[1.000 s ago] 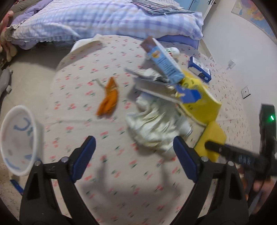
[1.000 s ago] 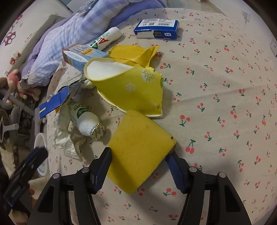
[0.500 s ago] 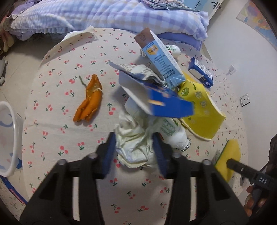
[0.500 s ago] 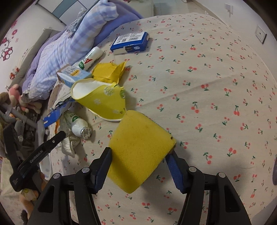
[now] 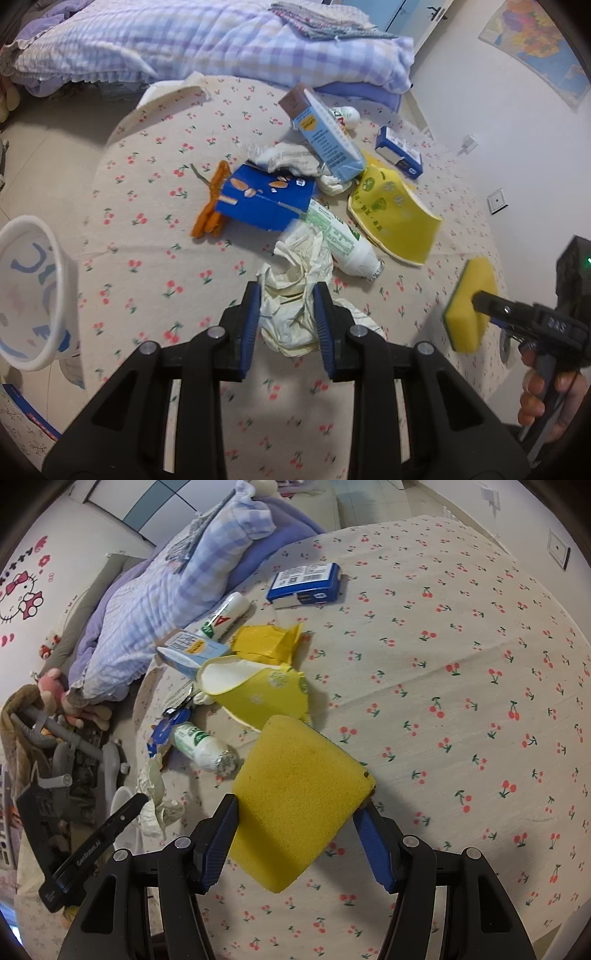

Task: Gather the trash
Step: 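Carry the tissue in the left tool to the wastebasket and release it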

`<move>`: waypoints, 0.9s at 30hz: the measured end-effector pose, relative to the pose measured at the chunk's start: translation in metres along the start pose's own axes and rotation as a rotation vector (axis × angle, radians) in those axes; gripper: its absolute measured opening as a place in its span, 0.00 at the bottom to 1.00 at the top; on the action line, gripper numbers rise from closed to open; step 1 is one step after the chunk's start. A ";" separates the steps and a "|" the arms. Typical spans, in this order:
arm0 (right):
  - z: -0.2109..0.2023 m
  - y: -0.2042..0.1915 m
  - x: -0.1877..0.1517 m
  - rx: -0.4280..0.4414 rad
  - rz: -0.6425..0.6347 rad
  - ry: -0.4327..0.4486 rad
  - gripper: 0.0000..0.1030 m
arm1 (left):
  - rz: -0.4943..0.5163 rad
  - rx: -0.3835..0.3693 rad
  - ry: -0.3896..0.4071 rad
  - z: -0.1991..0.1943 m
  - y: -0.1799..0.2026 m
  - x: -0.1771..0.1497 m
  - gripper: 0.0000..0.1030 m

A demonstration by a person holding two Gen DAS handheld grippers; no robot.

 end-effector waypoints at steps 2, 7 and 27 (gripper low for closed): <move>0.003 -0.009 -0.001 0.000 -0.010 -0.001 0.63 | -0.003 -0.006 0.011 -0.010 -0.007 -0.005 0.30; 0.010 -0.036 -0.005 0.002 -0.046 -0.006 0.63 | -0.031 -0.006 0.049 -0.036 -0.033 -0.014 0.30; 0.092 -0.219 -0.030 0.040 -0.315 -0.089 0.63 | -0.318 0.189 0.196 -0.104 -0.213 -0.057 0.30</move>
Point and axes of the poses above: each gripper's, at about its wrist camera, not at the fingertips, and z roughly the way its jaws point, y to its right, x to its top, the point moved 2 cm from there along z, roughly the way its jaws point, and after that the axes turned 11 degrees about -y, right-handed, at the moved point
